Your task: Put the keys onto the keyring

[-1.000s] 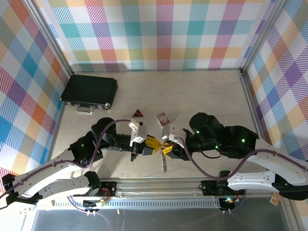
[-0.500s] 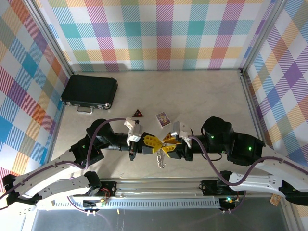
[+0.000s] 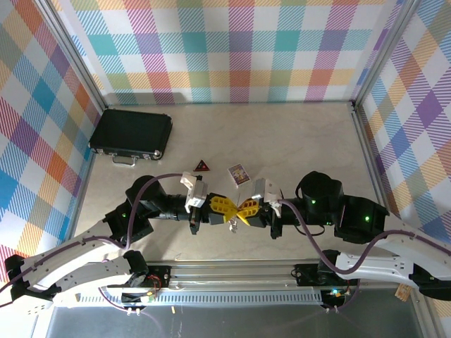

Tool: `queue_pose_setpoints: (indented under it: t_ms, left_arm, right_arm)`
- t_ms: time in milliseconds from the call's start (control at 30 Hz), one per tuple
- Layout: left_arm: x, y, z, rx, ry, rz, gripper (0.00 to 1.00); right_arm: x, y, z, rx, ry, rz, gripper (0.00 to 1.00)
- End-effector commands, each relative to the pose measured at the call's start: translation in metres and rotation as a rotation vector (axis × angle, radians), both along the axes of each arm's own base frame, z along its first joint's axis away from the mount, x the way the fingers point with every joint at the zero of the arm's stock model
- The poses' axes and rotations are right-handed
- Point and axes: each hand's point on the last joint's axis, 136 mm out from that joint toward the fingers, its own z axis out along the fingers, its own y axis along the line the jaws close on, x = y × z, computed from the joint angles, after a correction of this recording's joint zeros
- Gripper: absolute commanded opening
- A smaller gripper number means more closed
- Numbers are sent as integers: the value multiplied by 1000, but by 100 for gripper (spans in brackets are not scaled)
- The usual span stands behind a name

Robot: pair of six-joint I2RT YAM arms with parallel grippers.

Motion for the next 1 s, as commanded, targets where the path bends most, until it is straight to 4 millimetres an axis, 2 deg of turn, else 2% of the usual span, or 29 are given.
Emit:
queue_pose_setpoints:
  t_ms: [0,133,267,433,600,633,833,967]
  left_arm:
    - [9,1,-15,73,-55,72,5]
    - [22,1,-29,170,-94,140,19]
    - [32,1,-35,222,-114,185,22]
    - [38,0,-38,284,-135,200,17]
    - [44,-1,-36,310,-161,225,16]
    - [44,1,-42,340,-150,224,16]
    - [50,-3,-48,362,-160,236,17]
    - [53,-7,-51,369,-161,236,4]
  right_arm:
    - [11,-1,-2,-42,-71,-38,0]
    - [23,2,-18,-161,-114,-63,0]
    - [20,6,-25,-203,-123,-12,0]
    - [21,9,-28,-221,-108,43,0]
    - [30,10,-27,-209,-71,75,0]
    - [32,10,-26,-200,-64,76,0]
    - [37,9,-23,-181,-39,80,0]
    - [37,9,-24,-185,-37,82,0]
